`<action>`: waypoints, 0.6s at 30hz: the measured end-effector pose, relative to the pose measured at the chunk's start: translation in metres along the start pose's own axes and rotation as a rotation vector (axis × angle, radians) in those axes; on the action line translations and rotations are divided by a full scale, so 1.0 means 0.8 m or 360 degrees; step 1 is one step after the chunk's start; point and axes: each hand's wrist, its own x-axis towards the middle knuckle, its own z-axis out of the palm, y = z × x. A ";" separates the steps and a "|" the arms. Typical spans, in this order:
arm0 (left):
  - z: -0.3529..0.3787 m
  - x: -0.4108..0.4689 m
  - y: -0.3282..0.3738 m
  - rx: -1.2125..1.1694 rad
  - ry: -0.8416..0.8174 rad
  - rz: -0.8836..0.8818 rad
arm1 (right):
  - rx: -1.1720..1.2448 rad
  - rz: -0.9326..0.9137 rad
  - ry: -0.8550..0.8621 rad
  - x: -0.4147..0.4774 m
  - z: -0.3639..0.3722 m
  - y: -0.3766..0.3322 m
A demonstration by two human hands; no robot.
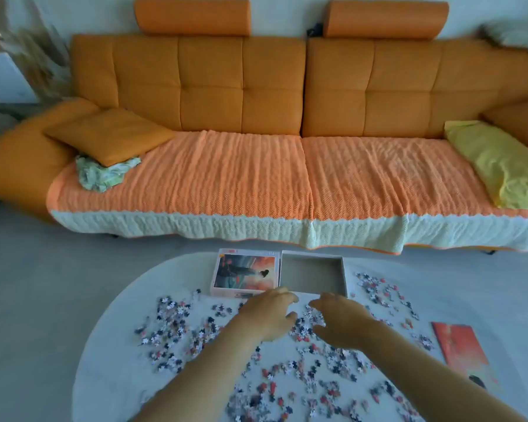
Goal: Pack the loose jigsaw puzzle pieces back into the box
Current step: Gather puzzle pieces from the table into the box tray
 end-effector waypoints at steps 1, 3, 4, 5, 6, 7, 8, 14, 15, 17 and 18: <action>0.017 0.009 -0.002 0.0034 -0.0050 0.0012 | -0.0094 0.0011 0.0005 0.007 0.016 0.006; 0.056 0.030 -0.013 0.0153 -0.0081 0.0070 | -0.0348 0.0023 0.0068 0.023 0.055 0.023; 0.073 0.038 -0.017 0.0185 -0.0045 0.0104 | -0.0407 0.0026 0.0126 0.027 0.073 0.030; 0.090 0.045 -0.019 0.0219 -0.0017 0.0145 | -0.0423 0.0015 0.0167 0.033 0.090 0.035; 0.107 0.050 -0.021 0.0252 0.0032 0.0195 | -0.0422 -0.0020 0.0220 0.037 0.106 0.039; 0.121 0.055 -0.025 0.0292 0.0090 0.0238 | -0.0403 -0.0052 0.0266 0.040 0.118 0.044; 0.132 0.059 -0.029 0.0322 0.0167 0.0269 | -0.0388 -0.0076 0.0326 0.044 0.126 0.047; 0.173 0.066 -0.046 0.0345 0.0428 0.0393 | -0.0186 -0.0088 0.0514 0.051 0.161 0.052; 0.175 0.066 -0.045 0.0298 0.0468 0.0414 | -0.0143 -0.0081 0.0526 0.049 0.163 0.051; 0.179 0.059 -0.042 0.0222 0.0481 0.0426 | -0.0021 -0.0082 0.0509 0.041 0.167 0.050; 0.181 0.054 -0.040 0.0166 0.0465 0.0411 | 0.0061 -0.0097 0.0496 0.036 0.168 0.050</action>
